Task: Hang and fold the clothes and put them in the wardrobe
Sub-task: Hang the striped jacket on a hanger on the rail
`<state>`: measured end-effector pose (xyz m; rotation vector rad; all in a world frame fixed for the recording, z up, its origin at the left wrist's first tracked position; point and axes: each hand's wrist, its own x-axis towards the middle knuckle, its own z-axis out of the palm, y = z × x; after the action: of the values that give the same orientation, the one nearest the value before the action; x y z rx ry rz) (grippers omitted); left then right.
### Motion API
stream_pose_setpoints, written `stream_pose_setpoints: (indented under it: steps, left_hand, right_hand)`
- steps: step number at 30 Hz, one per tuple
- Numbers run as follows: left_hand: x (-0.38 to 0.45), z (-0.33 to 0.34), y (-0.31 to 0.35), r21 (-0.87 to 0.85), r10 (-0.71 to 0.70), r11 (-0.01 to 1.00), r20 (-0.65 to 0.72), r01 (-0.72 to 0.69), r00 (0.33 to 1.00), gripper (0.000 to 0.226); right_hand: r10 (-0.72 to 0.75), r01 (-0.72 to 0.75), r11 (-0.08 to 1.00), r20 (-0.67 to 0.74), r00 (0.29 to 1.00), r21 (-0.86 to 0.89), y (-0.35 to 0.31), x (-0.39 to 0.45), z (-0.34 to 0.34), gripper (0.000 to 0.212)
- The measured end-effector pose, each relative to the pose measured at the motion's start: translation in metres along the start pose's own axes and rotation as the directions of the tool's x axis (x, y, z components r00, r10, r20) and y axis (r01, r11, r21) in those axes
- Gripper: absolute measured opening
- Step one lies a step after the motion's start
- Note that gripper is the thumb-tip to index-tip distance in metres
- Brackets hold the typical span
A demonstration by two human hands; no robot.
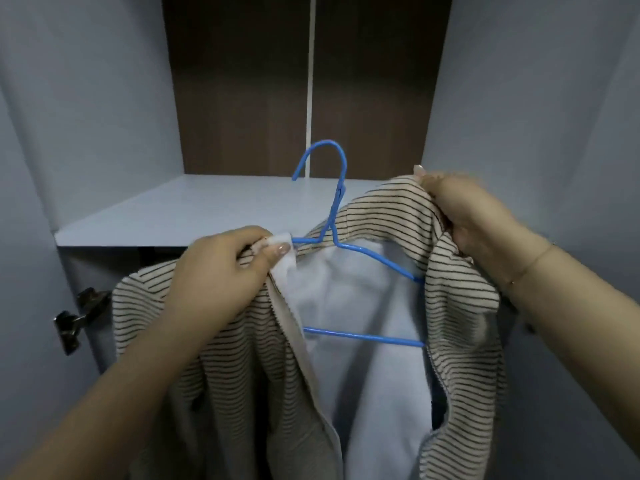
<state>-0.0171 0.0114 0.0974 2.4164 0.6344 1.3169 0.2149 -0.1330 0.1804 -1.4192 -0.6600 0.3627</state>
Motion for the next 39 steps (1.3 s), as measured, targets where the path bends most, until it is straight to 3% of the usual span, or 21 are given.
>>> stream_pose_setpoints:
  steps: [2, 6, 10, 15, 18, 19, 21, 23, 24, 26, 30, 33, 35, 37, 39]
  left_hand:
    - [0.032, -0.014, 0.012, -0.012, 0.018, 1.0, -0.055, -0.019, 0.998, 0.024]
    - [0.098, -0.036, 0.032, -0.149, 0.012, 0.989, -0.044, -0.019, 0.999, 0.022]
    - [0.147, -0.044, 0.043, -0.146, 0.003, 0.989, -0.067, -0.012, 0.998, 0.019]
    - [0.217, -0.042, 0.054, -0.055, 0.025, 0.998, -0.097, -0.03, 0.995, 0.023]
    - [0.268, -0.035, 0.062, -0.005, 0.035, 0.999, -0.169, -0.036, 0.985, 0.027]
    - [0.285, -0.031, 0.063, 0.007, 0.039, 0.999, -0.198, -0.038, 0.979, 0.028]
    - [0.316, -0.016, 0.061, 0.055, 0.046, 0.998, -0.227, -0.034, 0.973, 0.029]
    - [0.341, 0.008, 0.05, 0.142, 0.035, 0.99, -0.199, -0.007, 0.979, 0.028]
    - [0.351, 0.024, 0.039, 0.193, 0.017, 0.981, -0.176, 0.017, 0.984, 0.028]
    - [0.362, 0.059, 0.01, 0.29, -0.028, 0.955, -0.128, 0.065, 0.991, 0.029]
    - [0.356, 0.132, -0.068, 0.364, -0.178, 0.919, 0.035, 0.153, 0.983, 0.032]
    - [0.332, 0.179, -0.119, 0.409, -0.248, 0.896, 0.128, 0.176, 0.96, 0.028]
    - [0.319, 0.195, -0.139, 0.437, -0.215, 0.888, 0.122, 0.142, 0.969, 0.033]
    - [0.316, 0.199, -0.146, 0.473, -0.143, 0.876, 0.074, 0.091, 0.987, 0.033]
    - [0.315, 0.202, -0.146, 0.538, -0.116, 0.841, 0.073, 0.059, 0.991, 0.03]
  right_hand:
    - [-0.057, 0.061, 0.994, -0.041, 0.998, 0.095, -0.034, 0.007, 0.009, 0.025]
    - [-0.013, 0.031, 0.964, -0.068, 0.998, 0.265, -0.085, 0.033, 0.035, 0.008]
    - [-0.009, 0.054, 0.94, -0.136, 0.991, 0.335, -0.12, 0.067, 0.052, 0.017]
    - [-0.022, 0.062, 0.953, -0.136, 0.99, 0.297, -0.149, 0.128, 0.05, 0.012]
    - [-0.172, 0.228, 0.933, -0.212, 0.962, 0.279, -0.179, 0.173, 0.049, 0.023]
    - [-0.255, 0.315, 0.927, -0.273, 0.928, 0.205, -0.188, 0.189, 0.049, 0.023]
    - [-0.51, 0.5, 0.857, -0.351, 0.785, -0.125, -0.194, 0.218, 0.05, 0.026]
    - [-0.72, 0.6, 0.686, -0.259, 0.644, -0.412, -0.174, 0.248, 0.056, 0.036]
    - [-0.759, 0.615, 0.628, -0.201, 0.619, -0.476, -0.156, 0.265, 0.06, 0.036]
    - [-0.74, 0.597, 0.62, -0.127, 0.66, -0.51, -0.109, 0.3, 0.068, 0.035]
    - [-0.576, 0.508, 0.636, 0.082, 0.813, -0.581, -0.002, 0.349, 0.085, 0.036]
    - [-0.468, 0.507, 0.578, 0.249, 0.848, -0.639, 0.059, 0.357, 0.09, 0.031]
    - [-0.456, 0.55, 0.424, 0.354, 0.816, -0.72, 0.077, 0.353, 0.092, 0.03]
    - [-0.532, 0.6, 0.204, 0.427, 0.731, -0.774, 0.08, 0.346, 0.097, 0.032]
    - [-0.529, 0.612, 0.085, 0.484, 0.697, -0.787, 0.08, 0.338, 0.1, 0.037]
